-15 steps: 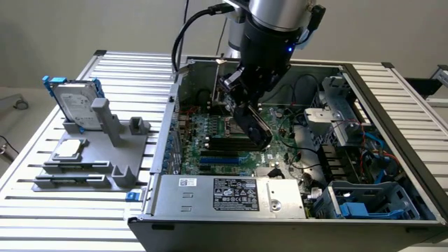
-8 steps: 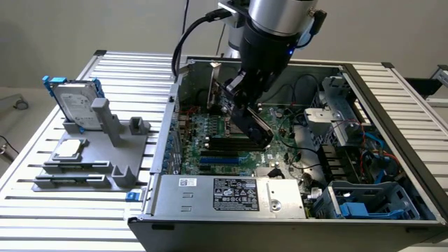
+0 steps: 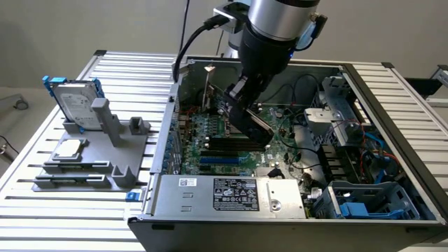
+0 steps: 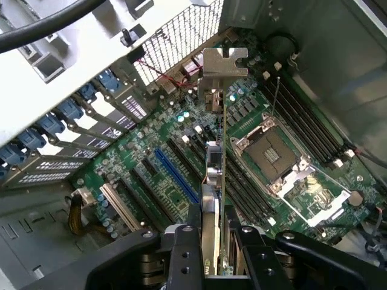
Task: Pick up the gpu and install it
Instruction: 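Insert the gpu into the slot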
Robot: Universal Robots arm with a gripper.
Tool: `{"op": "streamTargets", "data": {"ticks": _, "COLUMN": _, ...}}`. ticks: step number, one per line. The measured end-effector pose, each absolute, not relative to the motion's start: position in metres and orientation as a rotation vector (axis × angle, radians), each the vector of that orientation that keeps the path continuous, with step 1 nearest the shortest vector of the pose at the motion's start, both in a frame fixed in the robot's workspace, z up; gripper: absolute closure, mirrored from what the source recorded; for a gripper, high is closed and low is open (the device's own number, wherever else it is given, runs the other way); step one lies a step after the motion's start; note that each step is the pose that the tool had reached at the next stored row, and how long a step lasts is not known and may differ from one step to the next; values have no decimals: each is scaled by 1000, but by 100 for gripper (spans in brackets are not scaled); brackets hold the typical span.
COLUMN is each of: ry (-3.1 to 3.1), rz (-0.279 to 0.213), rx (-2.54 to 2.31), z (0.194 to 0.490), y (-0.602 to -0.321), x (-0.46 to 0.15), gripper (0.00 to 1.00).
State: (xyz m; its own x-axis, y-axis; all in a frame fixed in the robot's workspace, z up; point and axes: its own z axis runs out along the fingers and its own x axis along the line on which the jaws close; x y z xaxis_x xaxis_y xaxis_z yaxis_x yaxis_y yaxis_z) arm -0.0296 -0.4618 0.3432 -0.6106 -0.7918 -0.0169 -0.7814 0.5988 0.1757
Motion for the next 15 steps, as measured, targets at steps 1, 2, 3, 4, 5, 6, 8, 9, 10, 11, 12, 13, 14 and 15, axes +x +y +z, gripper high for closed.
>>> {"op": "streamTargets", "data": {"ticks": 1, "ry": -2740, "rz": -258, "rx": 1380, "z": 342, "y": -462, "x": -30, "gripper": 74}}
{"op": "streamTargets", "data": {"ticks": 2, "ry": -2727, "rz": -260, "rx": 1405, "z": 342, "y": -462, "x": -30, "gripper": 74}}
{"op": "streamTargets", "data": {"ticks": 3, "ry": -2714, "rz": -262, "rx": 1429, "z": 341, "y": -462, "x": -30, "gripper": 74}}
{"op": "streamTargets", "data": {"ticks": 4, "ry": -2700, "rz": -264, "rx": 1453, "z": 340, "y": -462, "x": -30, "gripper": 74}}
{"op": "streamTargets", "data": {"ticks": 5, "ry": -2686, "rz": -265, "rx": 1477, "z": 339, "y": -462, "x": -30, "gripper": 74}}
{"op": "streamTargets", "data": {"ticks": 6, "ry": -2672, "rz": -265, "rx": 1501, "z": 339, "y": -462, "x": -30, "gripper": 74}}
{"op": "streamTargets", "data": {"ticks": 8, "ry": -2643, "rz": -261, "rx": 1551, "z": 338, "y": -462, "x": -30, "gripper": 74}}
{"op": "streamTargets", "data": {"ticks": 9, "ry": -2629, "rz": -259, "rx": 1575, "z": 338, "y": -462, "x": -30, "gripper": 74}}
{"op": "streamTargets", "data": {"ticks": 10, "ry": -2615, "rz": -257, "rx": 1599, "z": 338, "y": -462, "x": -30, "gripper": 74}}
{"op": "streamTargets", "data": {"ticks": 11, "ry": -2601, "rz": -254, "rx": 1623, "z": 338, "y": -462, "x": -30, "gripper": 74}}
{"op": "streamTargets", "data": {"ticks": 12, "ry": -2586, "rz": -252, "rx": 1647, "z": 337, "y": -462, "x": -30, "gripper": 74}}
{"op": "streamTargets", "data": {"ticks": 13, "ry": -2572, "rz": -249, "rx": 1670, "z": 337, "y": -462, "x": -30, "gripper": 74}}
{"op": "streamTargets", "data": {"ticks": 14, "ry": -2557, "rz": -246, "rx": 1695, "z": 337, "y": -462, "x": -30, "gripper": 74}}
{"op": "streamTargets", "data": {"ticks": 15, "ry": -2542, "rz": -243, "rx": 1718, "z": 337, "y": -462, "x": -30, "gripper": 74}}
